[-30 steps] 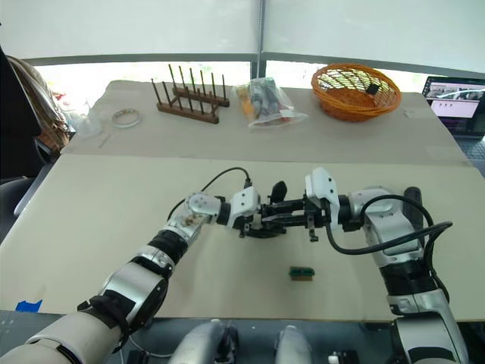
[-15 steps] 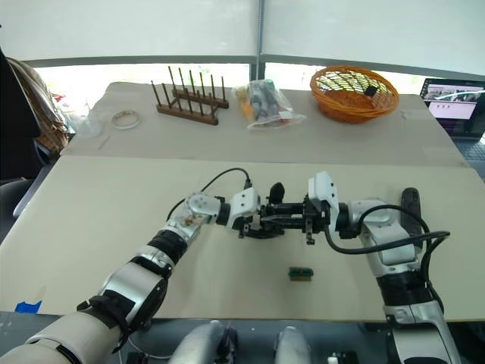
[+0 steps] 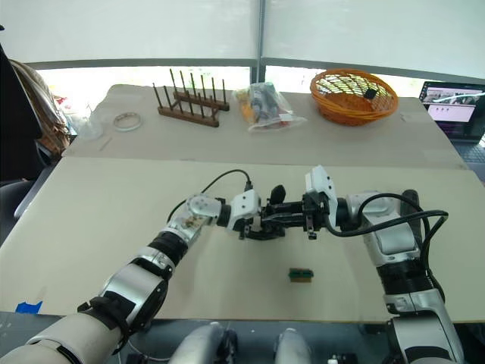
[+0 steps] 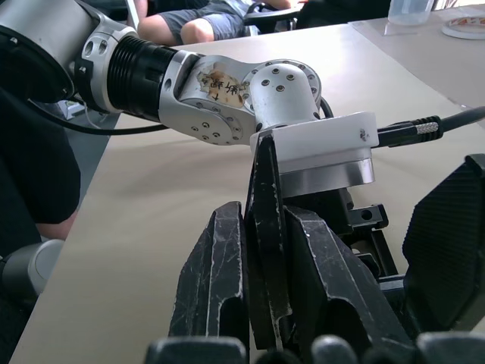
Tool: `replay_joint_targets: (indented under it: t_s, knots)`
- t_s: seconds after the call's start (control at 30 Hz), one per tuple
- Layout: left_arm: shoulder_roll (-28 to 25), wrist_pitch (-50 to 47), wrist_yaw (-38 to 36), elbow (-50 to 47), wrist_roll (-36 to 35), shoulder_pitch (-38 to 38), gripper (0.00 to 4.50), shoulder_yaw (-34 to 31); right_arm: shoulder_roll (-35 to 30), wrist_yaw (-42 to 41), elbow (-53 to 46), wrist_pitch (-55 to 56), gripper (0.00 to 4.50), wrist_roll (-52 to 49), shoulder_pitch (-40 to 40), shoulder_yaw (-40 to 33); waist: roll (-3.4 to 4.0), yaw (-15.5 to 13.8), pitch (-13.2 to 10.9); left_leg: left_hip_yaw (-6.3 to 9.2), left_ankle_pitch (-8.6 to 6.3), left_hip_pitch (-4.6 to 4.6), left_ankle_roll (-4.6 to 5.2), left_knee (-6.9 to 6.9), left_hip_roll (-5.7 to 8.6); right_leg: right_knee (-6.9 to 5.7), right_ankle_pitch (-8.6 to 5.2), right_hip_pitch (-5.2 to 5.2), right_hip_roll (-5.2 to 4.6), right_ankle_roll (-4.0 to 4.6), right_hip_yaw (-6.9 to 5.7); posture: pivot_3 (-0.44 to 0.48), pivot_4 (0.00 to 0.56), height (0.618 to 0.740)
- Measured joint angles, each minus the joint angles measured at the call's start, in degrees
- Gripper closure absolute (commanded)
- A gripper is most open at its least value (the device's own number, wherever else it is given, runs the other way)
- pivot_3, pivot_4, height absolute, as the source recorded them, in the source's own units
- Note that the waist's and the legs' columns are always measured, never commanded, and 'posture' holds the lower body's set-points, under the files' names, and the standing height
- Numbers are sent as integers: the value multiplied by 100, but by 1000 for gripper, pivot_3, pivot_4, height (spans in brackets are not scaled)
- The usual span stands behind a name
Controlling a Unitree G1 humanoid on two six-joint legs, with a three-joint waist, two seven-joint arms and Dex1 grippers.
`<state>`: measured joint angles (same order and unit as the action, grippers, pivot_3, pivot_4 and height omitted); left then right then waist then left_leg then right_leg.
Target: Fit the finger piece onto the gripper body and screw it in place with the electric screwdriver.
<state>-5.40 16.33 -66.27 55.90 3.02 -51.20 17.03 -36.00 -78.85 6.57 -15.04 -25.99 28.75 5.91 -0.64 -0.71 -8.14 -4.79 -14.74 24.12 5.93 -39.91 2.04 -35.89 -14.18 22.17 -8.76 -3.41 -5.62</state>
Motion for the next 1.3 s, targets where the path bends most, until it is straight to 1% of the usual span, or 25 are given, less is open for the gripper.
replay_joint_targets:
  t_s: [0.1, 0.3, 0.47, 0.7, 0.8, 1.0, 1.3]
  knots:
    - [-15, -10, 9, 0, 14, 15, 2170, -1, 87, 134, 13, 329, 4165, -1, -159, -29, -14, 8, 20, 0, -2, -7, -3, 4, -1, 0, 0, -3, 1, 0, 1, 0, 150, 740]
    - [-12, -15, 24, 0, 42, 27, 2170, 5, 79, 143, 12, 367, 4165, -8, -230, -60, -23, 10, 44, 0, -5, -13, -8, 7, -4, 2, 0, -1, -12, 0, 2, 0, 150, 740]
    - [-6, -11, 18, 0, 40, 28, 2170, 5, -9, -21, 76, -324, 4165, -15, 83, 37, -23, 10, 45, 0, -6, -13, -7, 9, -2, 2, 0, 0, -37, 1, -4, 0, 150, 740]
    - [2, -18, 8, -9, 40, 32, 2170, 8, -38, -109, 153, -399, 4165, -13, 154, 62, -25, 7, 47, 0, -11, -13, -2, 11, 2, 4, 0, -2, -46, 0, -13, 0, 150, 740]
    - [0, -18, 9, -25, 40, 43, 2170, 7, -39, -117, 155, -258, 4165, -13, 117, 62, -26, 7, 47, 0, -11, -13, -3, 11, 2, 4, 0, -2, -46, 0, -15, 0, 150, 740]
    - [-4, -24, 16, -53, 41, 58, 2170, 8, -16, -80, 154, 474, 4165, -13, -146, 13, -26, 8, 47, -1, -11, -14, -3, 11, 2, 4, 0, -3, -45, 0, -17, 0, 150, 740]
    - [-31, -43, 7, -55, 41, 58, 2170, 8, 14, -39, 256, 653, 4165, -14, -186, -1, -29, 11, 49, -1, -11, -20, -3, 11, 1, 4, 0, -7, -45, 0, -19, 0, 150, 740]
